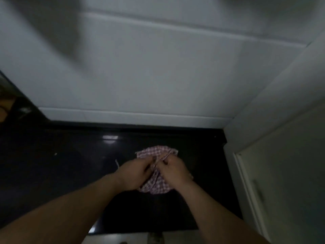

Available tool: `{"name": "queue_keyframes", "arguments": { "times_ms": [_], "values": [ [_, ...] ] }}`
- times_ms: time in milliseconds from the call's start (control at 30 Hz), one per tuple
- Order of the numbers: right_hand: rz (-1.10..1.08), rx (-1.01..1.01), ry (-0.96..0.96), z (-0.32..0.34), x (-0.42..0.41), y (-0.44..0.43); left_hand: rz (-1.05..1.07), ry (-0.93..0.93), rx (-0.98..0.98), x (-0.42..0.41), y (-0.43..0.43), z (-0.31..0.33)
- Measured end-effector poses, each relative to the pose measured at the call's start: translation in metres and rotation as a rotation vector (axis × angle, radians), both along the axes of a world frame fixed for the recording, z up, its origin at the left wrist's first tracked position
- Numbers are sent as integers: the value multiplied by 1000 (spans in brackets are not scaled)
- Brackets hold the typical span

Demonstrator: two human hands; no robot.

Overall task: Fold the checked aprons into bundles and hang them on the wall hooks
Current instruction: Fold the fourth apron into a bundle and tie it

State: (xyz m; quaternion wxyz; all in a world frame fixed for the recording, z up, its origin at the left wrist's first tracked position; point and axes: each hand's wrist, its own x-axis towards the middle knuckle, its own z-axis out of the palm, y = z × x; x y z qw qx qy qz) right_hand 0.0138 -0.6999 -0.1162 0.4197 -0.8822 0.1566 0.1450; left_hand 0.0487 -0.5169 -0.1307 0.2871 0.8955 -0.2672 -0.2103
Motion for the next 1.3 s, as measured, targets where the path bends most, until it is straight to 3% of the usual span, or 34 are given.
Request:
{"name": "queue_keyframes", "arguments": {
  "times_ms": [300, 467, 533, 633, 700, 867, 967, 1033, 1167, 1300],
  "values": [
    [-123, 134, -42, -3, -17, -7, -74, -75, 29, -10, 9, 12],
    [-180, 69, -100, -9, -13, -5, 35, -243, 292, -3, 26, 14],
    [-152, 30, -110, -11, -15, 0, 173, -143, 287, -3, 17, 13],
    [-55, -13, -97, -15, -16, -1, 371, 192, 166, 2, 5, 7],
    [-32, 16, -74, -15, -16, -5, 456, 260, 87, 3, 3, 3],
    [-12, -13, -70, -13, -13, -8, 278, -186, 367, 2, 5, 1],
    [-14, -24, -68, -14, -9, -10, 144, -311, 520, 7, 12, 0],
    [-18, -14, -84, -15, -9, -11, 147, -274, 533, 8, 14, 0],
    [-56, 65, -79, -17, -11, -14, 387, 146, 338, 14, 12, 3],
    [-62, 82, -97, -17, -12, -15, 283, -104, 476, 11, 20, 5]
  ]
}}
